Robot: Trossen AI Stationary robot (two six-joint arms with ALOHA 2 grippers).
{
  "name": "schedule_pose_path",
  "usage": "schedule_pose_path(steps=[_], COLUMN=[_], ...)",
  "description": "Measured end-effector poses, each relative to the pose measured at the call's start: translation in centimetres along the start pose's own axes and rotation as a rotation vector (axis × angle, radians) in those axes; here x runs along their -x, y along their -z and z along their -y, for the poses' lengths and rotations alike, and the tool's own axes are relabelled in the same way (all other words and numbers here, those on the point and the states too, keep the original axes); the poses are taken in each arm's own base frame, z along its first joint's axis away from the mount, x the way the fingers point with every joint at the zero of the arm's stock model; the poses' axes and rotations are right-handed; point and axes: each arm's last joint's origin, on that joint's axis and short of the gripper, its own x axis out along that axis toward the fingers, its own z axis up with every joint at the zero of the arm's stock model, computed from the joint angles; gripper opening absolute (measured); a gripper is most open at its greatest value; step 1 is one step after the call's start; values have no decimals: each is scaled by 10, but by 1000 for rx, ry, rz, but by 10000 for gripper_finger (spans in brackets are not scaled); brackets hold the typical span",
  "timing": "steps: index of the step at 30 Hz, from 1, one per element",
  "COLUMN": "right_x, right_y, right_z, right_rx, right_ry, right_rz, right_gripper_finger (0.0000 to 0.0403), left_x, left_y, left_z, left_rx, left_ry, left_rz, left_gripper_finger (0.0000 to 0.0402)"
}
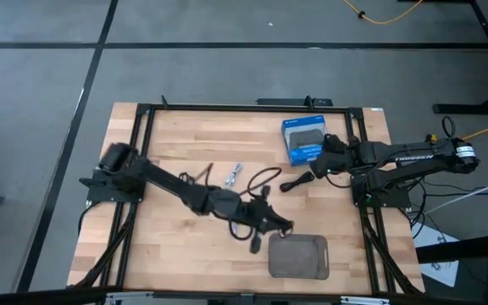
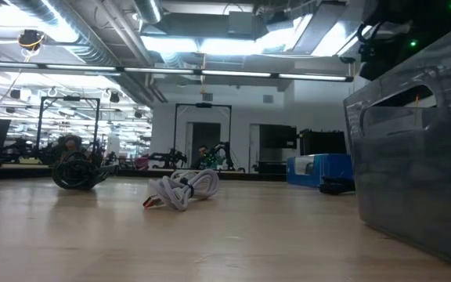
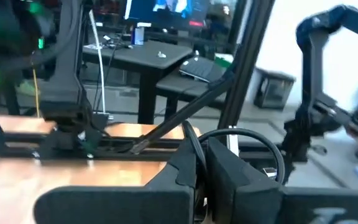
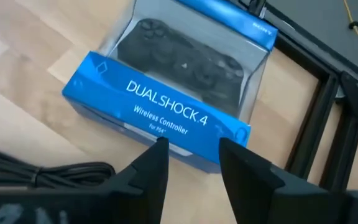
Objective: Pick and place USB-C Cables
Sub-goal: Put the middle black charger cable into the black bin
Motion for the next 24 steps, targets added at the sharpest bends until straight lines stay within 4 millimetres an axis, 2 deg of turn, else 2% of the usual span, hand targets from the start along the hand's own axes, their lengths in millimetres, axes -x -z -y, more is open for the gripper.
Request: schedule_pose_path(steps=[5,9,15,18,24], right_x=[0,0,0,0,0], right_y=[1,1,1,1,2], right_z=[-1,0,-1,-1,-1], right_rx=[31,30,30,45,61], right_ry=[-18,-18,-19,-34,-51], right_rz=[-20,-20,-21,-39,-58], right_gripper_finger=[145,145,145,145,145], left_x=[-25,-49,-84,-92,-92], left_y=[45,56,76,83,92], left_z=[10,22,25,25,21], left_rx=[96,104,92,94,92], left_ry=[38,69,82,69,16], left_rz=[41,59,-11,-60,-146], left_gripper_finger=[8,7,7,7,7])
